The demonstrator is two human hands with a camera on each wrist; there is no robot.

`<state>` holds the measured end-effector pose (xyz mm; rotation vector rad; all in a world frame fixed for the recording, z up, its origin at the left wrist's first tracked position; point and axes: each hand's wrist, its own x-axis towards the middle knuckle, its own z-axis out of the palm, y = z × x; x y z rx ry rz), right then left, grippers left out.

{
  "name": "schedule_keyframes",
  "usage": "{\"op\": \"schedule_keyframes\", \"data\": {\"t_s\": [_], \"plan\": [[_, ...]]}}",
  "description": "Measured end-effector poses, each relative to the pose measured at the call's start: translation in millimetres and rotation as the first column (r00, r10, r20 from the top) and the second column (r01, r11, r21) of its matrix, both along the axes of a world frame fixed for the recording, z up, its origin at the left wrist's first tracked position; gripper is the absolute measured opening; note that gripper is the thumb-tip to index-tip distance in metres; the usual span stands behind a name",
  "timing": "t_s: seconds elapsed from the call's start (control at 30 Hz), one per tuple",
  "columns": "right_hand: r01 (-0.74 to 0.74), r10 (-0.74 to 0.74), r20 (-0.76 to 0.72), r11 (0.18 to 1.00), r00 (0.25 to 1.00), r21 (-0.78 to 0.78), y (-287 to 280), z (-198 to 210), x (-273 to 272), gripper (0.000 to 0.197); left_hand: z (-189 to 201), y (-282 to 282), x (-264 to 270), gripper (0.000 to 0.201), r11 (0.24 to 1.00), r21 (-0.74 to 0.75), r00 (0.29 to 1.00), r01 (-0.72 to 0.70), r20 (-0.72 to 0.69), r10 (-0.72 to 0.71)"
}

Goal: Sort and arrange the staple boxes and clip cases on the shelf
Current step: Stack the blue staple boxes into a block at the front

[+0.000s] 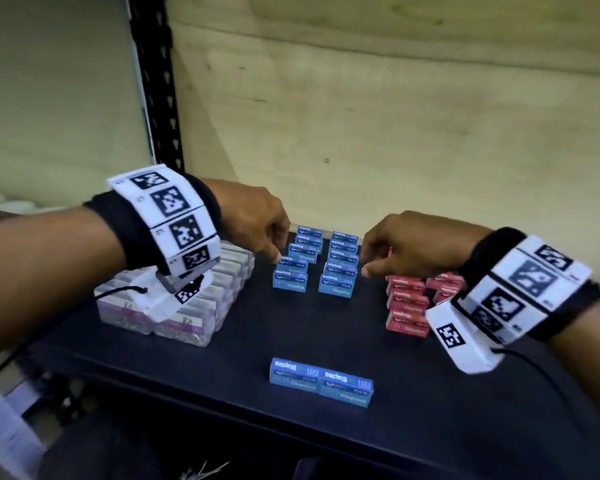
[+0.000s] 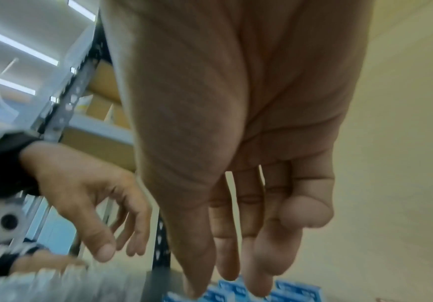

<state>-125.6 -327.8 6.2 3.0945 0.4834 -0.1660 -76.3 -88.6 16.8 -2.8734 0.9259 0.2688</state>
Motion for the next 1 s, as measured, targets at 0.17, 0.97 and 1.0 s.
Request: {"op": "schedule_keyframes", "data": {"t_s": [0.17, 0.97, 1.0], "plan": [[-0.04, 0.033, -0.087, 0.996, 0.996, -0.085, 9, -14, 24, 0.024, -14, -21, 19, 0.027, 0.991, 0.133, 0.999, 0.012, -0.05, -0.005], [-0.156, 0.149, -0.081, 0.985, 0.985, -0.078, 9, -17, -10, 0.018, -18, -32, -12, 0.014, 0.956, 0.265, 0.991, 0.129, -0.01, -0.131], [-0.163, 0.155, -0.086, 0.982, 0.984, -0.091, 9, -17, -19, 0.019, -18, -29, -22, 0.012, 0.955, 0.261, 0.99, 0.14, -0.011, -0.142]]}}
